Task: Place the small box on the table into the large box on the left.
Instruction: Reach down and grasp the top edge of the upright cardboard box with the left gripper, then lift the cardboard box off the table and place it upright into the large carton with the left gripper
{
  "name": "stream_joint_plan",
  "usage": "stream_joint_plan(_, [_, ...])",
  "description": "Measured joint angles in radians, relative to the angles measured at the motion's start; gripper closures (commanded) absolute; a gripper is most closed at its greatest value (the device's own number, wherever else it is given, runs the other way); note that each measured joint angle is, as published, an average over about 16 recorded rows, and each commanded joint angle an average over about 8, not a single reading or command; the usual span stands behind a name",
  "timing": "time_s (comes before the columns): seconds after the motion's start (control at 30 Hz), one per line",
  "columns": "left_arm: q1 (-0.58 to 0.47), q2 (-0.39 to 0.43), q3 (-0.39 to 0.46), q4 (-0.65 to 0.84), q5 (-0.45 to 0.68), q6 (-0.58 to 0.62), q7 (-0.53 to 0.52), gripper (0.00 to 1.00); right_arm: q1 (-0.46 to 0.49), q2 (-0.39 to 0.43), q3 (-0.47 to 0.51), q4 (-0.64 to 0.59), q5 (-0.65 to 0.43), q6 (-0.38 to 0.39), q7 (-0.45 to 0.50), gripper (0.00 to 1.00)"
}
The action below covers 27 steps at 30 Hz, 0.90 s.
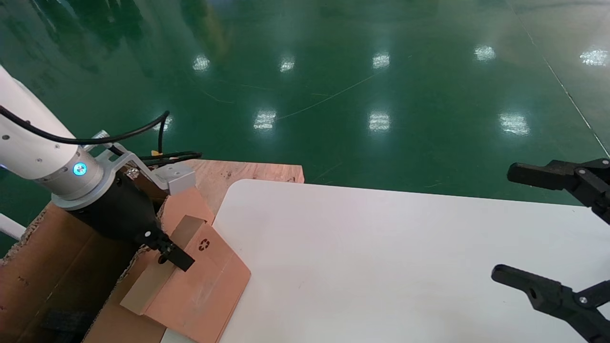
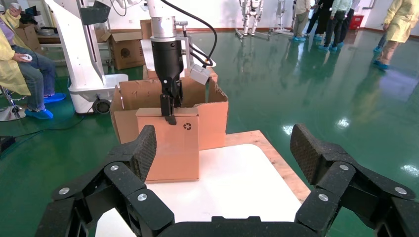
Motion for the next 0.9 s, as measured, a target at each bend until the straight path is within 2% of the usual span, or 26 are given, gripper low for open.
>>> stream_joint_plan(0.27, [-0.059, 0.052, -0.038, 0.058, 0.021, -0.059, 0.066, 1.0, 0.0, 0.0, 0.0, 0.0, 0.0, 0.0, 0.0, 0.0])
stream_joint_plan(0.57, [-0.184, 0.145, -0.107, 0.214, 0.053, -0.125, 0.222, 1.0, 0.0, 0.0, 0.0, 0.0, 0.0, 0.0, 0.0, 0.0])
stream_joint_plan(0.73, [-0.276, 0.169, -0.122, 0.287, 0.097, -0.104, 0.302, 1.0, 0.0, 0.0, 0.0, 0.0, 0.0, 0.0, 0.0, 0.0])
stream_joint_plan(0.9, [-0.376, 0.147, -0.1, 0.311, 0.163, -0.039, 0.346, 1.0, 0.0, 0.0, 0.0, 0.0, 0.0, 0.0, 0.0, 0.0])
